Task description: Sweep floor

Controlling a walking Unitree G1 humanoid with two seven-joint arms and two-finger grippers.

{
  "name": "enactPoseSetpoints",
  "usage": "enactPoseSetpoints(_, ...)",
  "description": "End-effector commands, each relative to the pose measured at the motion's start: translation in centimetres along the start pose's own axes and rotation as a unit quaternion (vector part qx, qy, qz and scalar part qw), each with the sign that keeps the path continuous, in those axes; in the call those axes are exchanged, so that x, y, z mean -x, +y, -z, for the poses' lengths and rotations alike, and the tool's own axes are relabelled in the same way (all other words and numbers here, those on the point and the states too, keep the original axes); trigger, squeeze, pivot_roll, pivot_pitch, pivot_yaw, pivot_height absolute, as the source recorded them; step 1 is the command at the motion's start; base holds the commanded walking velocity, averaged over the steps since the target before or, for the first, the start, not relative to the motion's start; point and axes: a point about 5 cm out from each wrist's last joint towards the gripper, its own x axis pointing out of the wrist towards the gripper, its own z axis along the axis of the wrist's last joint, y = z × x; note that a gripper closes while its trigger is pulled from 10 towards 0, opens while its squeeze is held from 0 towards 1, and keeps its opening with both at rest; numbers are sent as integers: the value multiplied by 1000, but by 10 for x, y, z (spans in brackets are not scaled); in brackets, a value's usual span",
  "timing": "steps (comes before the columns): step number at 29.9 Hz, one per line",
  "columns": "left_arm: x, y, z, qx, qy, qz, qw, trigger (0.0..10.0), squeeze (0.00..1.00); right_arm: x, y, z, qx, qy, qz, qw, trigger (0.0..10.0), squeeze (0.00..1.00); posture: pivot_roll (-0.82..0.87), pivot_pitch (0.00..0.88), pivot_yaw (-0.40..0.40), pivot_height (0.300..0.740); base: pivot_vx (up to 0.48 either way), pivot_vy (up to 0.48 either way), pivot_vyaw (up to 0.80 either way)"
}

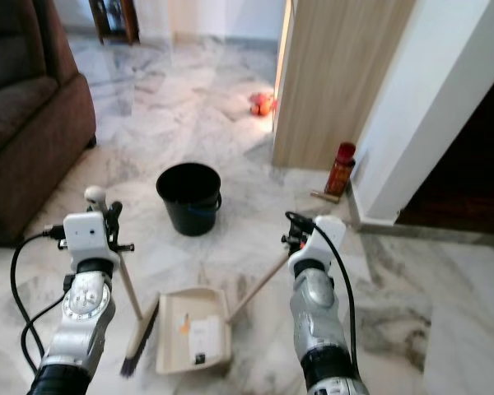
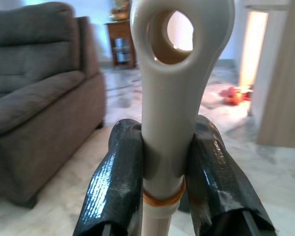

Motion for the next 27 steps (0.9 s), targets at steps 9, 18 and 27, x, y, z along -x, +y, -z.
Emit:
enactPoseSetpoints(9, -5, -4, -10, -4, -22, 14, 1000, 10000, 0, -5, 8, -13, 0, -25, -12, 1000, 10000, 0, 111, 0, -31, 740, 0, 127, 0)
enactPoseSetpoints(18, -4, -9, -11, 5, -22, 24, 999, 10000, 0, -4, 8, -13, -2, -25, -13, 1000, 10000, 0, 110, 0, -30, 740, 0, 0, 0)
enactPoseSetpoints(27, -4, -8, -11, 7, -22, 25, 999, 10000, 0, -5, 9, -12, 1, -23, -16, 1000, 10000, 0, 111, 0, -31, 740, 59, 0, 0)
